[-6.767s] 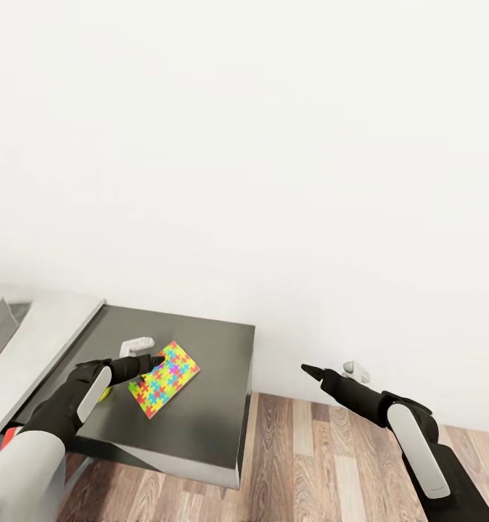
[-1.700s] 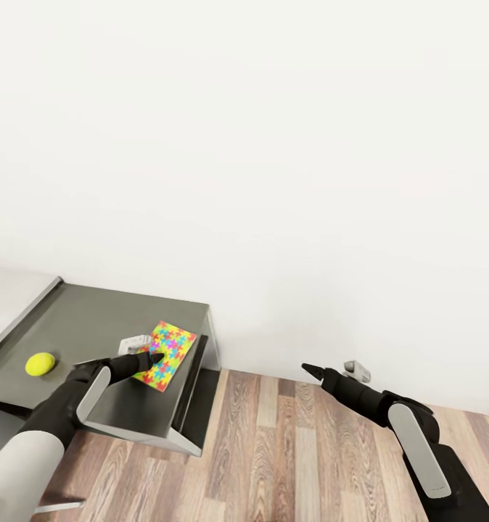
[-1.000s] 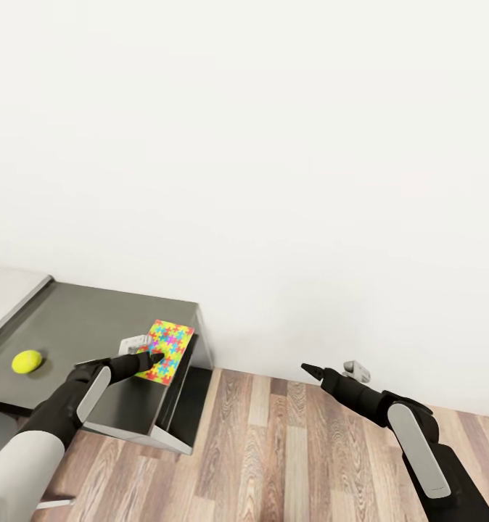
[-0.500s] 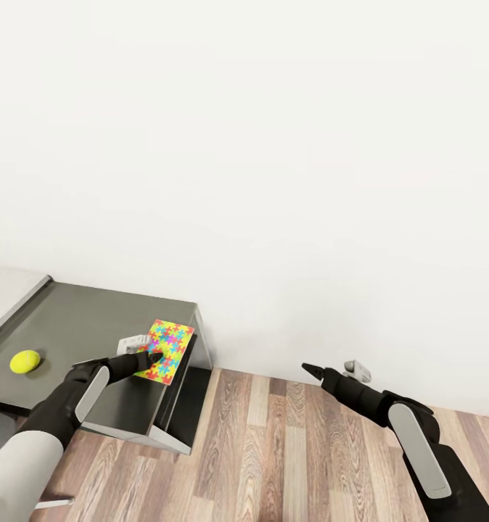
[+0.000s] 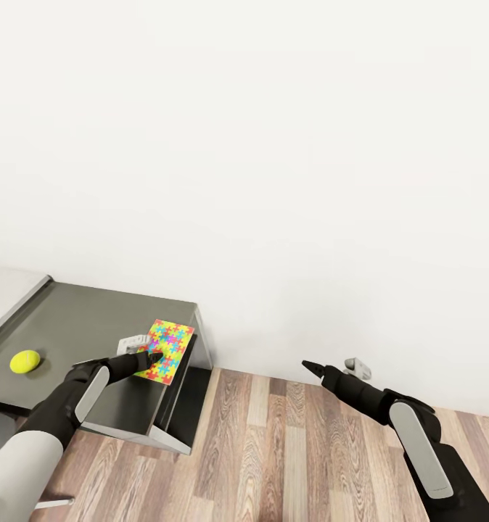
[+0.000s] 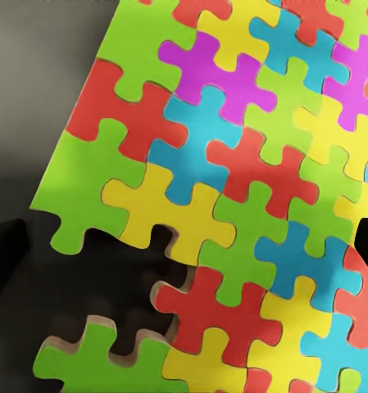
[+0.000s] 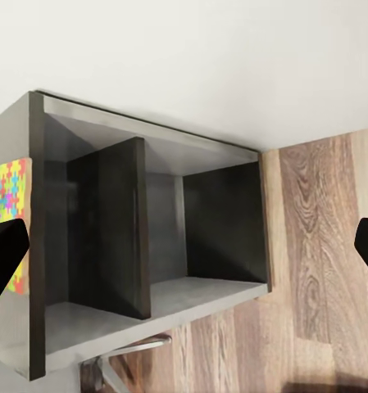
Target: Put all the toys in the child's room - the three board games (two on the bed and one on the table), the two jigsaw puzzles on the table, and the tennis ball on the table - inside the toy box on the table in the child's room.
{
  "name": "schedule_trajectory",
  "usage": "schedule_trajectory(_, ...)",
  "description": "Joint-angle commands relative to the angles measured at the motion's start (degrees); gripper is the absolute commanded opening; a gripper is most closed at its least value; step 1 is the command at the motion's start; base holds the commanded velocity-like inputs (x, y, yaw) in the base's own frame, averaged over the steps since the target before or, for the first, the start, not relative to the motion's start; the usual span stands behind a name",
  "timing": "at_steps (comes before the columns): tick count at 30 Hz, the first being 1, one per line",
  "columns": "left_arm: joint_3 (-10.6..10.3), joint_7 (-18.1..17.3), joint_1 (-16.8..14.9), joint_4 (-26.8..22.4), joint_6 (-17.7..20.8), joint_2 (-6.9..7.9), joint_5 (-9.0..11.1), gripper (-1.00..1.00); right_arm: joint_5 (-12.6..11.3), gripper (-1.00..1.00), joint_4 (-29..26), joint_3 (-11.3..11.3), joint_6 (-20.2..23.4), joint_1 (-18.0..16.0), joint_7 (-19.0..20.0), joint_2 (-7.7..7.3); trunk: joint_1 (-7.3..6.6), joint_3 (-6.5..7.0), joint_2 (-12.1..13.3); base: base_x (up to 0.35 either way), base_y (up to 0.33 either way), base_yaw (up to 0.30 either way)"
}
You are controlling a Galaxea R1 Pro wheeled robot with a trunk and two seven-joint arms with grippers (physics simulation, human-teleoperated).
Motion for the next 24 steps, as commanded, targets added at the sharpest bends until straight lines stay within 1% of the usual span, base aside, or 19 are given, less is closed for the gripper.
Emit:
schedule_trajectory(1,-0.13,0.01,-0.03,-0.05,0.24,0.05,0.20,1.00,0.28,1.00,-0.03,-0.09,0.32,-0.02,0.35,0.01,0.03,-0.08,-0.09,0.000,0.000,0.000)
schedule_trajectory(16,-0.13,0.01,-0.03,-0.07,0.24,0.10,0.20,1.00,0.36,1.00,0.04,-0.10,0.32,-0.03,0.30,0.01,0.03,-0.08,-0.09,0.000,0.000,0.000)
schedule_trajectory(22,0.00,-0.19,0.01,-0.16,0.33,0.47,0.20,1.00,0.36,1.00,0.05,-0.10,0.32,-0.03,0.31,0.01,0.03,-0.08,-0.09,0.000,0.000,0.000)
schedule_trajectory(24,0.02,-0.22,0.03,-0.31,0.73,1.13,0.37,1.00,0.36,1.00,0.05,-0.07,0.32,-0.02,0.30,0.01,0.03,-0.08,-0.09,0.000,0.000,0.000)
